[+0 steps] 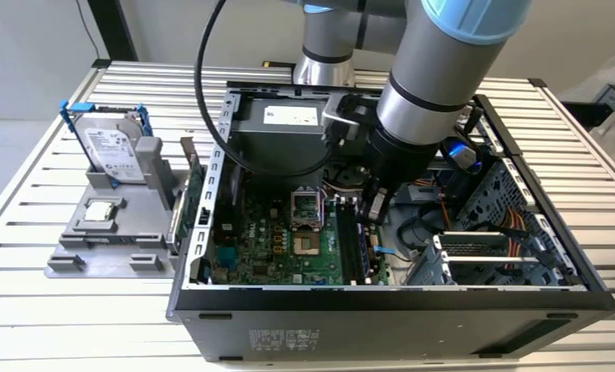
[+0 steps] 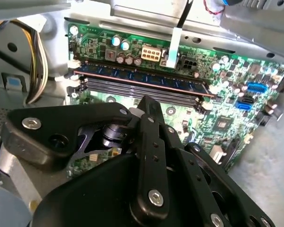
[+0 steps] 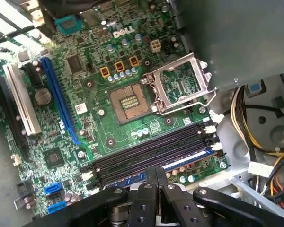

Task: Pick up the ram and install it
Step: 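Press down the ram until it locks into place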

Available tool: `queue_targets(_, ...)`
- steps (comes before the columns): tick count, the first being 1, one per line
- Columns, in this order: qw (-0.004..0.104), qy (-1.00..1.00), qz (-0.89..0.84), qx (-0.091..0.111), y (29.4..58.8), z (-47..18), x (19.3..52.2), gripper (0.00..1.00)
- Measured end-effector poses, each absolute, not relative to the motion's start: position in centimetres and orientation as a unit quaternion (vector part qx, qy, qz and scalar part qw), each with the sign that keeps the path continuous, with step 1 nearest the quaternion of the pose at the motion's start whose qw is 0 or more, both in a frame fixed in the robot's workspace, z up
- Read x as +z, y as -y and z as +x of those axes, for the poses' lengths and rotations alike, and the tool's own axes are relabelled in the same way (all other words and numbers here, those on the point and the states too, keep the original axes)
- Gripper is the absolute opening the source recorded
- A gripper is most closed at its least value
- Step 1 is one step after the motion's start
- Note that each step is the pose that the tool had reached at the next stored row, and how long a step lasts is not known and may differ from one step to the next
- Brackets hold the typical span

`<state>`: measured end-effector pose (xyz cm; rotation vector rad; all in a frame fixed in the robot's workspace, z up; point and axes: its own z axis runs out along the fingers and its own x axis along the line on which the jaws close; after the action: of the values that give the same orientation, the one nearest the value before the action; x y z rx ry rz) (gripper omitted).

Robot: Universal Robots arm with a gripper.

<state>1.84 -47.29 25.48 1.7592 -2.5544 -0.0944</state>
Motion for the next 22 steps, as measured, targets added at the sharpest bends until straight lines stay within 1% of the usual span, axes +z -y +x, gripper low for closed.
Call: queue_targets(22,0.022,0.736,0.676,-0.026,47.29,1.98,25.45,0.00)
